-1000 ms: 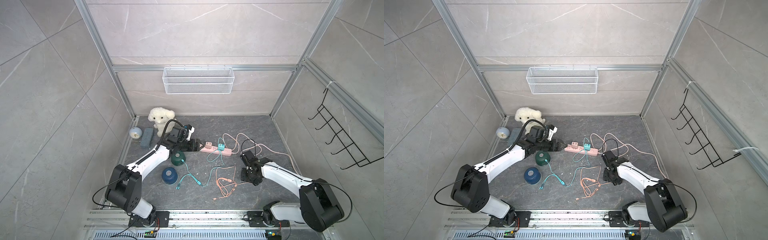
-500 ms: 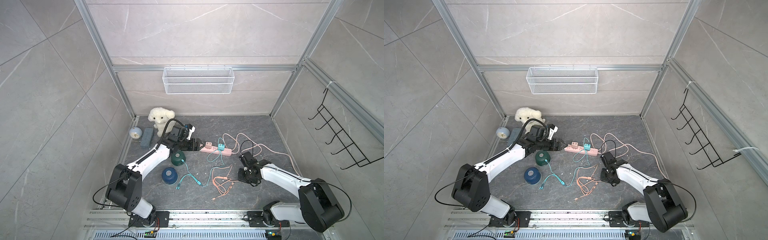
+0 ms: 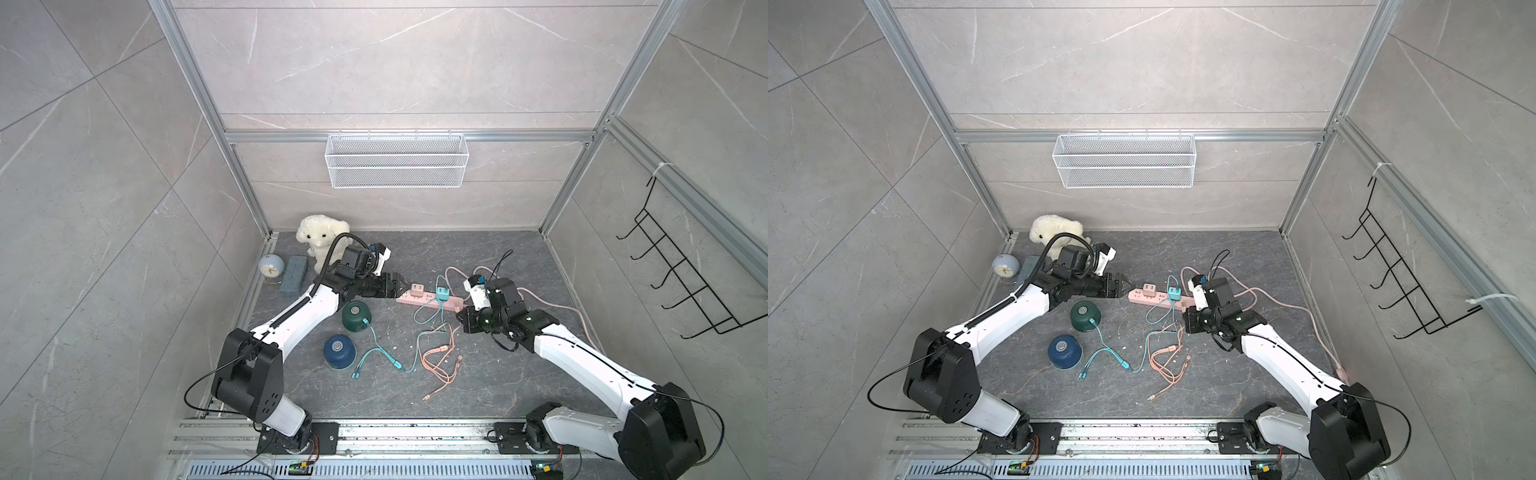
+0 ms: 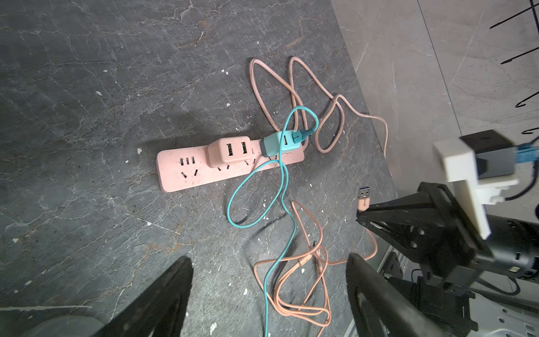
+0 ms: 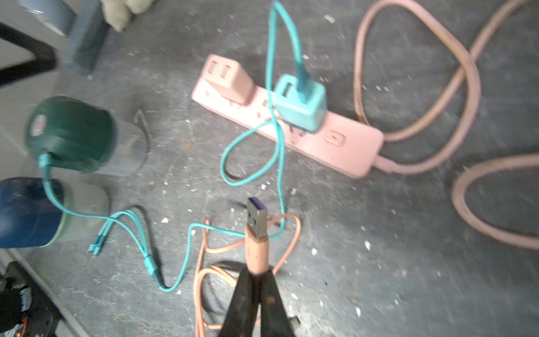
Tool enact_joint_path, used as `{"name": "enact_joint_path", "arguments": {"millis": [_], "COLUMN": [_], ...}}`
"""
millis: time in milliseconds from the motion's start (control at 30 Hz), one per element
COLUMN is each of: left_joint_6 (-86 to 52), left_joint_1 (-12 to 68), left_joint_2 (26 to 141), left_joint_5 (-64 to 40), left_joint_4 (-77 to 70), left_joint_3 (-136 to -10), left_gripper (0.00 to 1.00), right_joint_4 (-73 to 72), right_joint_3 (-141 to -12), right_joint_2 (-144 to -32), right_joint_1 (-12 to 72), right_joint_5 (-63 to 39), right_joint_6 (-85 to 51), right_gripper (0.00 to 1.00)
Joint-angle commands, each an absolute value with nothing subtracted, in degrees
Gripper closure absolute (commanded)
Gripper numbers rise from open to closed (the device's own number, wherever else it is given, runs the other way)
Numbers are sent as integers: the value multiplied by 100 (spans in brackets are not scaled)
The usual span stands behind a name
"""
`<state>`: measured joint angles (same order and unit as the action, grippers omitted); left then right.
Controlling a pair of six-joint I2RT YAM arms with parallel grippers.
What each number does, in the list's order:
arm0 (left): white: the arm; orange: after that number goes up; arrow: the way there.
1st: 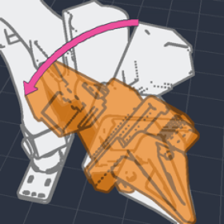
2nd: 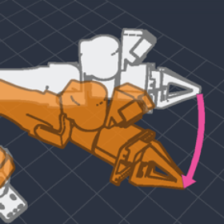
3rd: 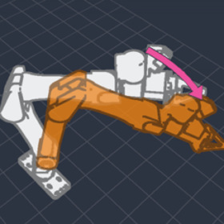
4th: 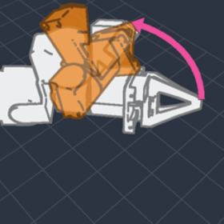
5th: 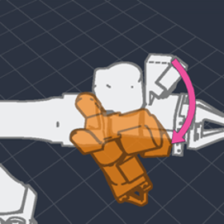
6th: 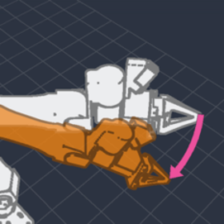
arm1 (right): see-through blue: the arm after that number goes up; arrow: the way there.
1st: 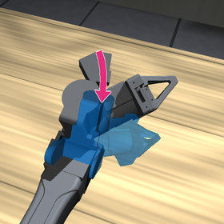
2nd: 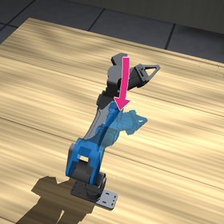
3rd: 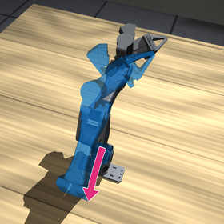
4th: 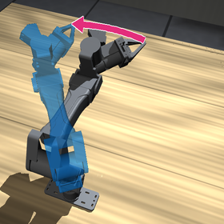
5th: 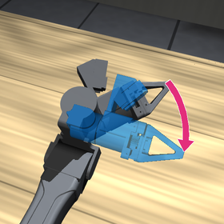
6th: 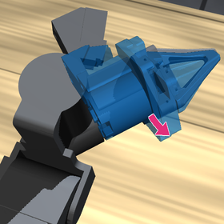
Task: Charge the cordless meat grinders
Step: Pick up the charging cable from the center of the board.
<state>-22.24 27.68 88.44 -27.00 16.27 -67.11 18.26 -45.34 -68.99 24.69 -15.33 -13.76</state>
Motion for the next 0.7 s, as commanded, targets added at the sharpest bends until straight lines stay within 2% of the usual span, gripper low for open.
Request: {"name": "enact_joint_path", "arguments": {"millis": [0,167,367,500,667], "left_joint_6": [-2037,-1985,-2072,-2166,-2189], "left_joint_1": [2681,2593,2431,2317,2235], "left_joint_2": [8643,8518,8323,8196,8178], "left_joint_5": [-2680,-3249,-3966,-4000,-3955], "left_joint_4": [1811,1694,1477,1407,1384], "left_joint_3": [-6861,-6654,-6351,-6234,-6179], "left_gripper": [15,16,17,17,17], "right_joint_4": [1122,961,570,-409,-1797], "right_joint_3": [-4633,-4566,-4142,-3531,-2704], "right_joint_2": [-6898,-6910,-6924,-6706,-6320], "right_joint_1": [2622,3147,3695,4107,4385], "right_joint_5": [-2595,-3090,-2681,-1983,-1819], "right_joint_6": [-422,774,1781,2264,3077], "right_gripper": [95,94,93,94,93]}}
